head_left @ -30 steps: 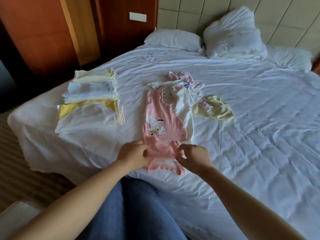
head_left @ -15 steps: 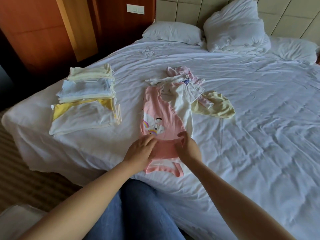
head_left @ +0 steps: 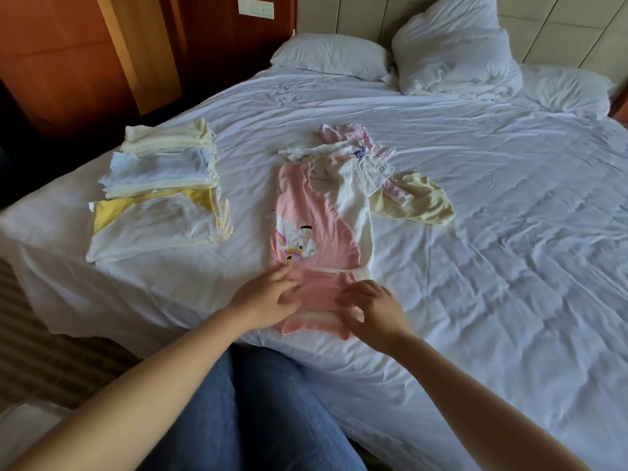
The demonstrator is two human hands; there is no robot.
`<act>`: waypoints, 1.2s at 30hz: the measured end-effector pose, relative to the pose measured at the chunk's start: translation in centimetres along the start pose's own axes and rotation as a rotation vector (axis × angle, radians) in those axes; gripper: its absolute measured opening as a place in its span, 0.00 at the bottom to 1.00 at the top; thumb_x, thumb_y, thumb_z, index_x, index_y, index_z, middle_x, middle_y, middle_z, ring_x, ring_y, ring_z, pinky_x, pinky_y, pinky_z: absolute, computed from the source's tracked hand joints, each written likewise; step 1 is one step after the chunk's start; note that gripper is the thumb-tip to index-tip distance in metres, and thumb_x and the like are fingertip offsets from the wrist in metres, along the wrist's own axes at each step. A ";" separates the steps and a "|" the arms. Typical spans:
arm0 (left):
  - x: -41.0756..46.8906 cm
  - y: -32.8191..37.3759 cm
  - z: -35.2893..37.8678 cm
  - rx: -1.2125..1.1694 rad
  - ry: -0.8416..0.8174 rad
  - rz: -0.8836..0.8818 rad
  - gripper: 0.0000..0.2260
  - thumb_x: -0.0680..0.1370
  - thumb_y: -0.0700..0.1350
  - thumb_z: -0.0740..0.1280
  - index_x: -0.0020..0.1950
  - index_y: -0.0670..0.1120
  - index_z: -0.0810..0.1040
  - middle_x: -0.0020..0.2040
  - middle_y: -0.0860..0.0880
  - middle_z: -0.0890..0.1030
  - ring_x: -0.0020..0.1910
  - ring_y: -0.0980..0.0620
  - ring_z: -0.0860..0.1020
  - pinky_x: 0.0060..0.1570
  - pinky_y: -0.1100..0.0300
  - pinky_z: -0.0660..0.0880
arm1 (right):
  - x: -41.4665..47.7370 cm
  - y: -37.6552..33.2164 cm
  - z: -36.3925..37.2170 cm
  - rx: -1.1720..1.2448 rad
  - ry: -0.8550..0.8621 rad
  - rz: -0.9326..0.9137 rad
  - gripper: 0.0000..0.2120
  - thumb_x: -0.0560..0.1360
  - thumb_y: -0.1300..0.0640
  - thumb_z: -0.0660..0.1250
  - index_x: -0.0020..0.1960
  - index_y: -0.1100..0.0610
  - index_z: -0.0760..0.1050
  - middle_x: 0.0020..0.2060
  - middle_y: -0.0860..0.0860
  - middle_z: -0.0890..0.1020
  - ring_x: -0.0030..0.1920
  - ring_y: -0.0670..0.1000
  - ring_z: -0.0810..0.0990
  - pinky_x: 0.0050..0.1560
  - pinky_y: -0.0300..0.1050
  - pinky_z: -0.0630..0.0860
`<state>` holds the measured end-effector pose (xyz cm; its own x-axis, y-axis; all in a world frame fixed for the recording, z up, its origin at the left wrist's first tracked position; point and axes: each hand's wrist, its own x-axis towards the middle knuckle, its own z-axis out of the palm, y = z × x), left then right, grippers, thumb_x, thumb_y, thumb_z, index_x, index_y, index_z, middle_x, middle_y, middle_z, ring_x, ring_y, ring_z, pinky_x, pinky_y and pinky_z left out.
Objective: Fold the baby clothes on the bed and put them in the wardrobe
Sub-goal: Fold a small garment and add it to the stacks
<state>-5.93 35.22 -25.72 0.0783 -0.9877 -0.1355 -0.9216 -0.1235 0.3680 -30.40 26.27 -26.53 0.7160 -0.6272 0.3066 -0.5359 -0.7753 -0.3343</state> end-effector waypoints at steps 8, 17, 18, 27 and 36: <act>-3.6 -2.9 -0.9 0.079 -0.021 0.181 0.39 0.69 0.52 0.75 0.77 0.57 0.61 0.77 0.63 0.53 0.74 0.64 0.58 0.67 0.68 0.62 | -1.4 0.9 -1.7 -0.006 -0.229 -0.040 0.33 0.68 0.39 0.71 0.71 0.44 0.69 0.69 0.40 0.72 0.69 0.44 0.71 0.57 0.41 0.75; -3.4 -3.0 -0.5 0.067 0.120 0.186 0.11 0.77 0.41 0.66 0.56 0.52 0.80 0.69 0.61 0.74 0.63 0.58 0.76 0.52 0.67 0.70 | -0.7 0.2 -2.3 -0.075 -0.261 0.062 0.25 0.76 0.62 0.59 0.69 0.41 0.71 0.67 0.42 0.75 0.64 0.49 0.76 0.57 0.43 0.76; -3.2 -2.7 -0.5 0.081 0.142 0.181 0.10 0.78 0.41 0.65 0.56 0.51 0.80 0.65 0.57 0.78 0.61 0.54 0.78 0.52 0.63 0.72 | -0.3 0.0 -2.4 -0.088 -0.272 0.080 0.24 0.78 0.61 0.57 0.68 0.41 0.72 0.65 0.45 0.78 0.62 0.51 0.78 0.56 0.45 0.76; -2.0 -0.4 -3.9 0.181 -0.104 0.081 0.07 0.78 0.42 0.61 0.49 0.52 0.78 0.46 0.51 0.79 0.47 0.47 0.77 0.44 0.55 0.72 | 1.4 -0.2 -5.3 -0.124 -0.464 0.085 0.21 0.79 0.63 0.55 0.63 0.46 0.79 0.60 0.51 0.81 0.58 0.52 0.80 0.59 0.45 0.75; -2.8 1.8 -3.7 0.196 -0.273 0.080 0.09 0.74 0.41 0.63 0.51 0.50 0.80 0.40 0.56 0.78 0.40 0.53 0.76 0.38 0.60 0.71 | 0.2 -1.8 -7.4 -0.064 -0.679 0.078 0.12 0.72 0.54 0.67 0.54 0.44 0.83 0.52 0.40 0.83 0.50 0.40 0.80 0.56 0.38 0.75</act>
<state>-6.37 37.38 -21.31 -0.0775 -0.9281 -0.3643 -0.9783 0.0003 0.2074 -32.62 27.03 -19.24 0.7848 -0.5116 -0.3498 -0.6078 -0.7456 -0.2731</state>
